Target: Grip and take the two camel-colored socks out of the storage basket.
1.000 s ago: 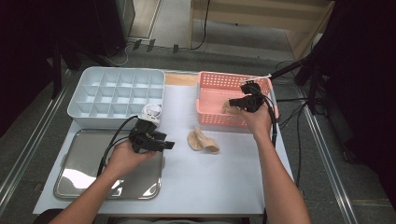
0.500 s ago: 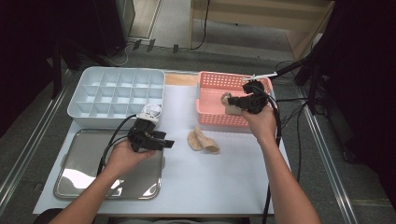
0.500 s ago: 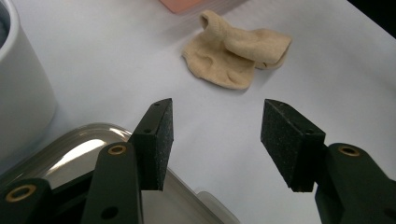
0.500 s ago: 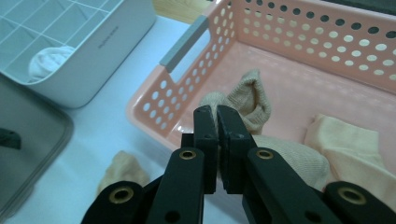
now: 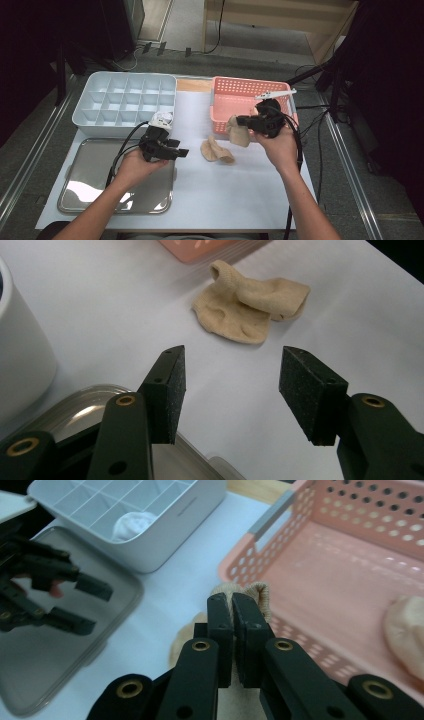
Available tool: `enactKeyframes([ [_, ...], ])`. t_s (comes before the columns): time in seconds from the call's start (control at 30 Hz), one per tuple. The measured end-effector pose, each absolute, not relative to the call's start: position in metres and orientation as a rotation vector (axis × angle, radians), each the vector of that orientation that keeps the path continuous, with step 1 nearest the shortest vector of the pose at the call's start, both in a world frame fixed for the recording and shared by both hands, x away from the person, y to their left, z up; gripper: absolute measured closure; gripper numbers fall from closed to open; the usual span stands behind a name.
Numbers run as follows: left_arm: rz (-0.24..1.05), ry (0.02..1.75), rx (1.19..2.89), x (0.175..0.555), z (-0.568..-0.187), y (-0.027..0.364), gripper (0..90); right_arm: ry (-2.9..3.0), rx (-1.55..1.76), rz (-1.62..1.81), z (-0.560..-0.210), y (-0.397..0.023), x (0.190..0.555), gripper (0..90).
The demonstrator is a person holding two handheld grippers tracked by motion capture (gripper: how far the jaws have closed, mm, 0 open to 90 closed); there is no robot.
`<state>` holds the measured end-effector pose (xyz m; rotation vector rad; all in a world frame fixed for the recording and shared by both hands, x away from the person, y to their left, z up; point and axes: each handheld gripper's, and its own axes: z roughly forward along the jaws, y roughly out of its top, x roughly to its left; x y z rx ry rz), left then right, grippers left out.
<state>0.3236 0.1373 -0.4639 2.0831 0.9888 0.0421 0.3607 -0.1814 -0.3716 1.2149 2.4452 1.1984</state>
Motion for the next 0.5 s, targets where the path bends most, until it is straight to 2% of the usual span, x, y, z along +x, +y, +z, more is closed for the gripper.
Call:
enactKeyframes([
  [0.3, 0.041, 0.995, 2.079, 0.325, -0.464, 0.137, 45.2, 2.515, 1.135, 1.228, -0.385, -0.161, 0.333, 88.0],
  [0.5, 0.039, 1.000, 2.074, 0.327, -0.464, 0.140, 45.1, 2.575, 1.097, 1.239, -0.411, -0.139, 0.319, 88.0],
])
